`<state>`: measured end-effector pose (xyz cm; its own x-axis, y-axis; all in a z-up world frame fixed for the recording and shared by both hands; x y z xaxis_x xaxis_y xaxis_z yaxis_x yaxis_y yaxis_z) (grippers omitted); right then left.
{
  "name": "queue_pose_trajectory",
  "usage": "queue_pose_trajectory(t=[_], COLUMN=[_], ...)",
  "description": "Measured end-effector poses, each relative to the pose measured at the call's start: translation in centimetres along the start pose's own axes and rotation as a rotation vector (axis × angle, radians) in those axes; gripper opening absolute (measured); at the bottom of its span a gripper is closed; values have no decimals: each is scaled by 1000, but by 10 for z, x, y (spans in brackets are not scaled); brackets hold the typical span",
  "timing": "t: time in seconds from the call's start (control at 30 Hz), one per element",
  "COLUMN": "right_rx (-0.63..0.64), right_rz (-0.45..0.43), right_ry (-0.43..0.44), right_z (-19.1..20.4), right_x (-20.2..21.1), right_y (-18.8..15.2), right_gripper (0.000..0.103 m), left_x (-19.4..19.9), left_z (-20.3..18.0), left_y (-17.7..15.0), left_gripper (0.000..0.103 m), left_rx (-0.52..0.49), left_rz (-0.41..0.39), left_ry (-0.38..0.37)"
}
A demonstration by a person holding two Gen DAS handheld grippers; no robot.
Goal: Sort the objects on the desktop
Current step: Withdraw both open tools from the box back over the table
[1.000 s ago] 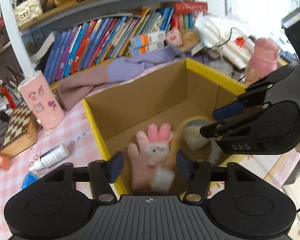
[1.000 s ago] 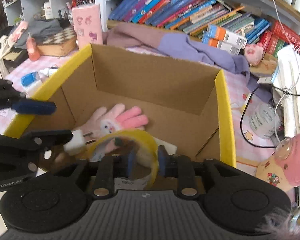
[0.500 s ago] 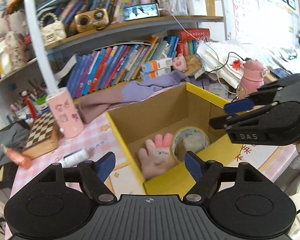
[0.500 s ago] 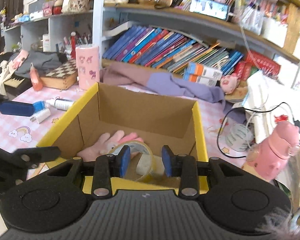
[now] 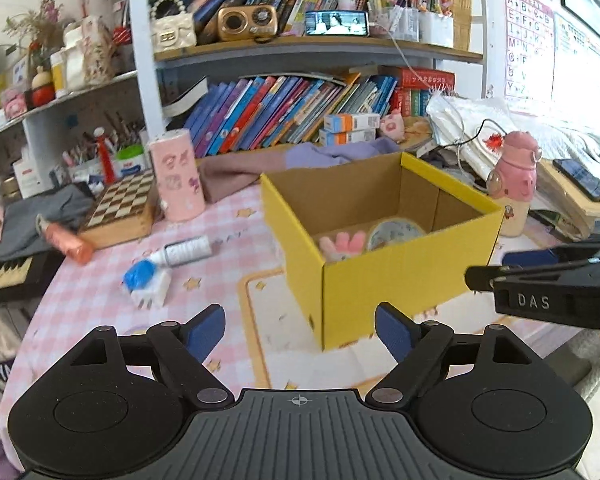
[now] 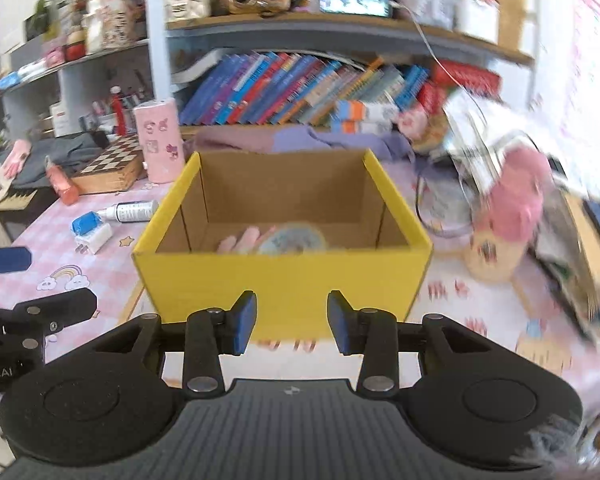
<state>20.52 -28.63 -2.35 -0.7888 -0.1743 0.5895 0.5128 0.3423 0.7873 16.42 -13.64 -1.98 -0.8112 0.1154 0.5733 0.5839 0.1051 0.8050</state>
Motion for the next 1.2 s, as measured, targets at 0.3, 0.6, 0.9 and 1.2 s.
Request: queue_pose_trajectory(t=[0.3,0.6,0.9,1.2], right_rx=[-55,-89,-63,9], right_rz=[66,80,84,94], right_ry=[-49,-66,-54,-16], right_z=[40,78,124,170], right_x=[27,43,47,41], right_y=[-31,-38,-32,-24], right_gripper=[39,60,73,93], left_x=[22,40,53,61], left_z=[33,73,112,147], left_y=[-24,-33,-38,-40], left_gripper=[85,85,86,92], left_rx=[5,14,37,82], left_rz=[47,64,75,78], left_ry=[-7,-11,-16,-11])
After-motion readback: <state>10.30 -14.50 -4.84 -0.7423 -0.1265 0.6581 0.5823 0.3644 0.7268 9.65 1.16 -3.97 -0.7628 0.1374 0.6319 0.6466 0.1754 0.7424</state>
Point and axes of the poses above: each gripper's, at about its wrist camera, not at the fingertips, and x roughly against the way its jaws point, z to its left, y to its top, the point moved 9 cm from there along -x, roughly the way its jaws point, and after that the axes turned 15 degrees about x, right-handed, at the moved point
